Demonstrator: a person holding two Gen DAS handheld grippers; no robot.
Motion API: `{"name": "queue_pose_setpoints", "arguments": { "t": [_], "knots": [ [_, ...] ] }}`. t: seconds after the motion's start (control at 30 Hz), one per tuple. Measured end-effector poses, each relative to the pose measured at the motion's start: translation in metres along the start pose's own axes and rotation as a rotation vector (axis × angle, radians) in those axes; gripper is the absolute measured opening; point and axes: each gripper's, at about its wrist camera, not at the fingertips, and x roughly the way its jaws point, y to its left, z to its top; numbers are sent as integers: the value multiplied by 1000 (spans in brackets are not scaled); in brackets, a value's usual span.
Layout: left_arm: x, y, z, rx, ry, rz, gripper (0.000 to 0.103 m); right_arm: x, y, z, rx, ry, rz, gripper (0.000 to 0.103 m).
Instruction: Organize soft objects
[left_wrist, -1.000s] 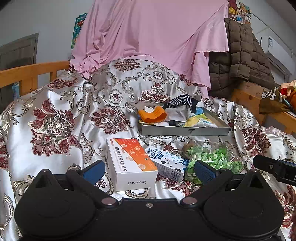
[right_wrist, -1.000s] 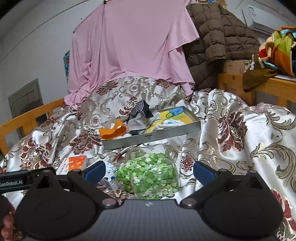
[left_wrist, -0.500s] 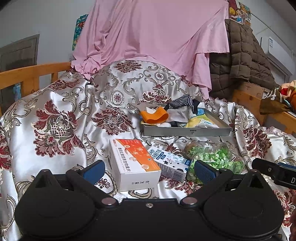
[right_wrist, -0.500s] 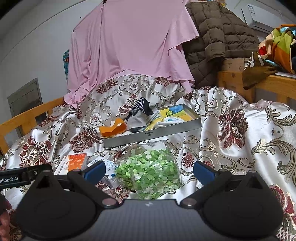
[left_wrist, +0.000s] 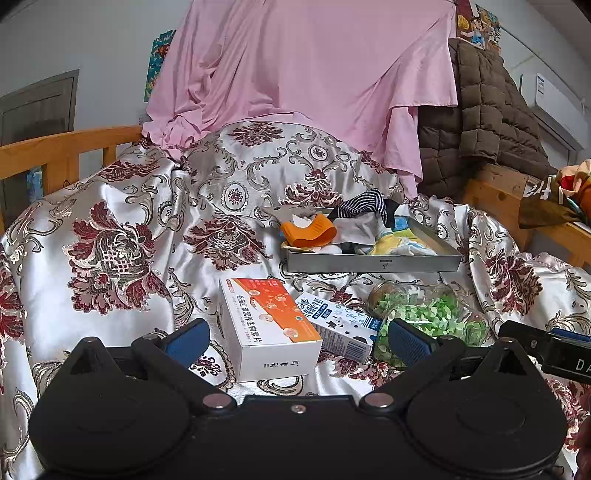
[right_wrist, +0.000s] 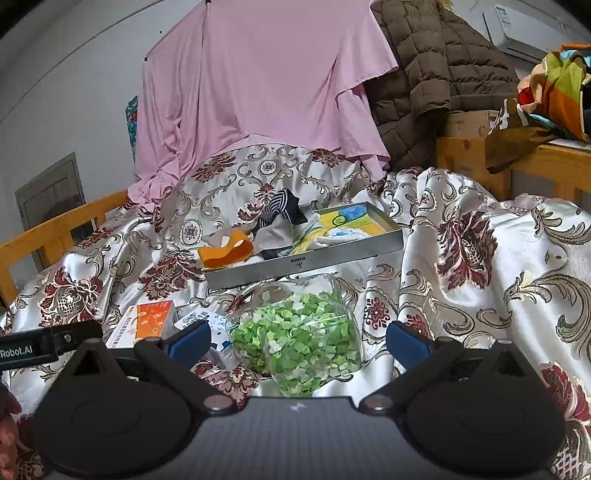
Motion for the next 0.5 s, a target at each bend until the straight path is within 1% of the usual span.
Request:
{"name": "queue_pose_setpoints", "arguments": {
  "t": [0.5],
  "knots": [
    [0, 0, 0, 0, 0, 0, 102, 1, -2, 0, -2, 0, -1, 103]
  ]
}}
